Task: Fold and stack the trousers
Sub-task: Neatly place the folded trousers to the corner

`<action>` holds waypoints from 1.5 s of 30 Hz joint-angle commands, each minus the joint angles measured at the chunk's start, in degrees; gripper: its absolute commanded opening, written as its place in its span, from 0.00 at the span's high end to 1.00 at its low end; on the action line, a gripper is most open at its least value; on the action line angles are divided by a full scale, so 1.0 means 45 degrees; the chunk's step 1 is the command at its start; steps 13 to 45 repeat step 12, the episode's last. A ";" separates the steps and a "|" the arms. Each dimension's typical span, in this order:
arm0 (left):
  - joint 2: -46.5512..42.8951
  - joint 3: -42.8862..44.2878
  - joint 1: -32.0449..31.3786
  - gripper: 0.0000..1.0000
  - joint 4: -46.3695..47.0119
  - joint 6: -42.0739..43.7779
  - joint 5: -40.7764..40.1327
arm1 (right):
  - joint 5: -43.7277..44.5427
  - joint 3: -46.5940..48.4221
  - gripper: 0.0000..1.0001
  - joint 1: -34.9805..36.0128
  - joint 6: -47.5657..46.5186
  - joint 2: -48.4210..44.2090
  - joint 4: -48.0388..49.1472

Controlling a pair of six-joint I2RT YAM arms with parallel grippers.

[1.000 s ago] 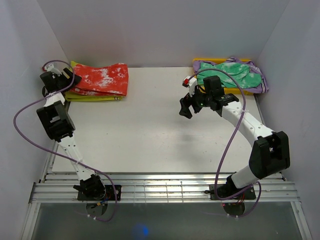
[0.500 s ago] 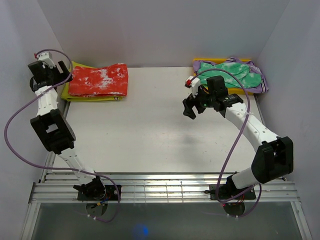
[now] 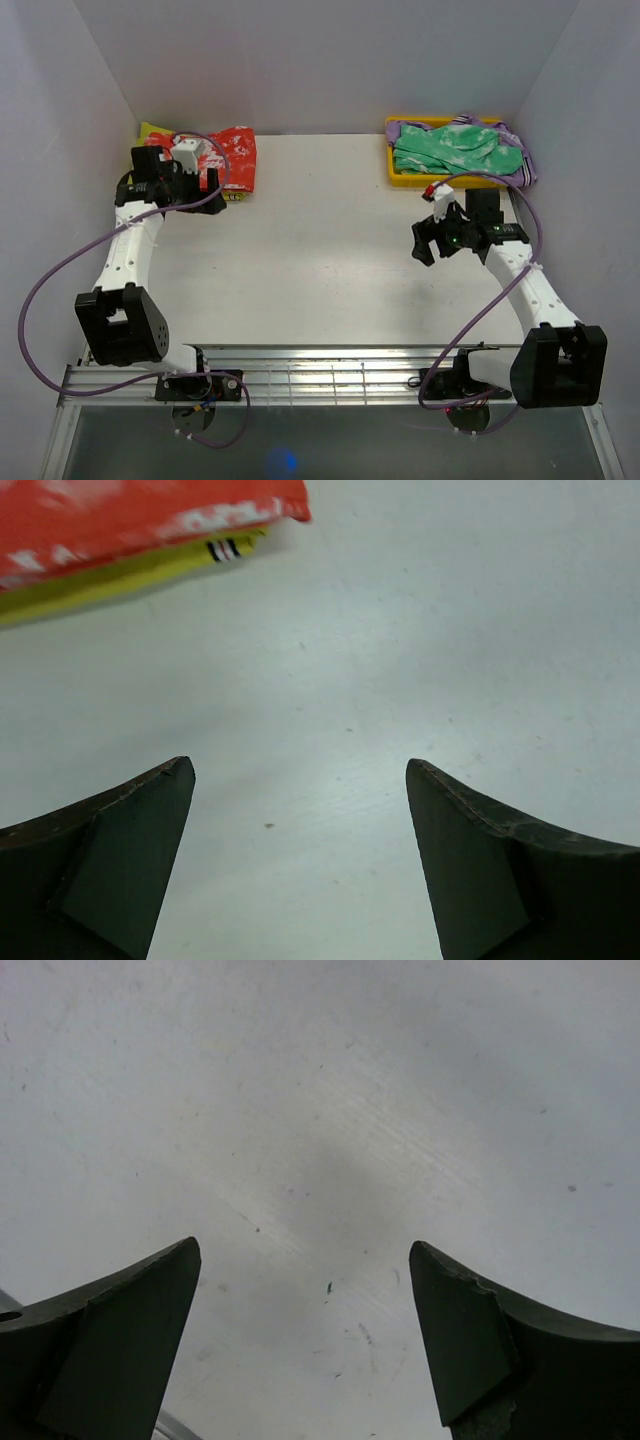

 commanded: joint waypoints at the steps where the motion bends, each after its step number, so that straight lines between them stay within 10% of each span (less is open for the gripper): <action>1: -0.0913 -0.1552 -0.0106 0.02 -0.0429 -0.0828 0.0960 | -0.0160 -0.1406 0.10 0.0062 0.0085 -0.0943 -0.0498; 45: -0.2943 -0.4133 -0.0164 0.02 -0.0175 0.0205 0.0883 | 0.0446 -0.2718 0.10 -0.0152 0.1082 -0.3230 -0.0497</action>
